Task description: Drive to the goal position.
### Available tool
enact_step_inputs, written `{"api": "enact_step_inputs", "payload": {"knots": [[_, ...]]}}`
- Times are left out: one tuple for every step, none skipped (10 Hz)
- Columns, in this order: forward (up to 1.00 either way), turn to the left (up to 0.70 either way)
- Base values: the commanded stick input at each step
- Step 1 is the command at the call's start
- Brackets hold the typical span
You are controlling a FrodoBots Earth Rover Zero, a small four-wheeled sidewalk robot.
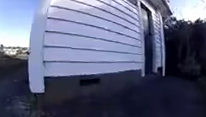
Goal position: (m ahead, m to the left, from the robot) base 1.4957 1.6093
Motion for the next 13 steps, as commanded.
{"api": "enact_step_inputs", "payload": {"knots": [[0.5,0.0],[0.5,0.0],[0.5,0.0],[0.5,0.0],[0.5,0.0],[0.5,0.0],[0.5,0.0],[0.5,-0.5],[0.5,-0.5],[0.5,-0.5],[0.5,-0.5],[0.5,-0.5],[0.5,-0.5]]}}
